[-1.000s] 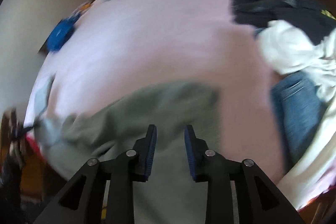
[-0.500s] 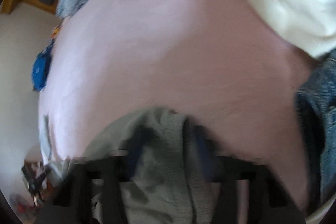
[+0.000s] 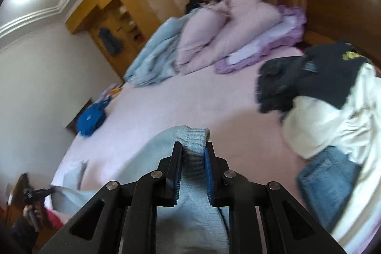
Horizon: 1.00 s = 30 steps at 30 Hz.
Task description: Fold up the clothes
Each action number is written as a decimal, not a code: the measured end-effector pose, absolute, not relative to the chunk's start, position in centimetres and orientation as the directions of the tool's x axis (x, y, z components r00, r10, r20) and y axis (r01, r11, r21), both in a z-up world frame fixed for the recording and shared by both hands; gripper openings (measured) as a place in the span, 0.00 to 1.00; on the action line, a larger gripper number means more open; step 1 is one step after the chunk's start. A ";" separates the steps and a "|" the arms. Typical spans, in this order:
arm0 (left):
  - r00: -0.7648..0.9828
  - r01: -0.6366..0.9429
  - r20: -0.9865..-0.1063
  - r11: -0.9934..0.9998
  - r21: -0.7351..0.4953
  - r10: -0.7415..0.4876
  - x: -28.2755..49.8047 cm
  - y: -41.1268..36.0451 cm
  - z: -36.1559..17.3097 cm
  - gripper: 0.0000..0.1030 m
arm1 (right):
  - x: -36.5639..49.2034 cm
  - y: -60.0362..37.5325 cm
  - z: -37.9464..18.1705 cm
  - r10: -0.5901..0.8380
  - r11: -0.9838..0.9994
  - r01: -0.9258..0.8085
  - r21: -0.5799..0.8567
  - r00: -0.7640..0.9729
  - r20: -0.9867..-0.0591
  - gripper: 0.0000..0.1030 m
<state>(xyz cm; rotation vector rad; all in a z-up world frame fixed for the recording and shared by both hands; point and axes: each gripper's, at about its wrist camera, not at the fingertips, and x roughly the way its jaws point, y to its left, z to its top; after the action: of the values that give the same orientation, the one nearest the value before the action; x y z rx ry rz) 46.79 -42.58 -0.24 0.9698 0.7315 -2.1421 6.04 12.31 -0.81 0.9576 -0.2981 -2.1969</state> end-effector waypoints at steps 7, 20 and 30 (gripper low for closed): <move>-0.383 0.777 -0.880 -0.614 -0.143 -0.280 42.6 -45.3 -4.7 0.07 | 0.5 10.3 -8.5 -0.510 -0.851 0.356 0.385 -0.391 -0.766 0.18; -0.271 0.815 -0.919 -0.576 -0.061 -0.287 37.8 -48.7 -7.2 0.08 | -2.3 8.6 -12.2 -0.397 -0.901 0.318 0.294 -0.335 -0.854 0.20; -0.226 0.900 -0.889 -0.434 -0.034 -0.399 40.5 -50.3 -5.6 0.31 | -1.7 10.1 -12.4 -0.395 -0.905 0.285 0.316 -0.289 -0.872 0.21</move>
<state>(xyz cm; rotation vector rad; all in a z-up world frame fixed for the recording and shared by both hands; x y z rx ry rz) 40.47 -50.35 -5.58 1.0728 0.7165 -1.8023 -1.66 10.14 -12.45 1.5476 -0.1369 -2.2248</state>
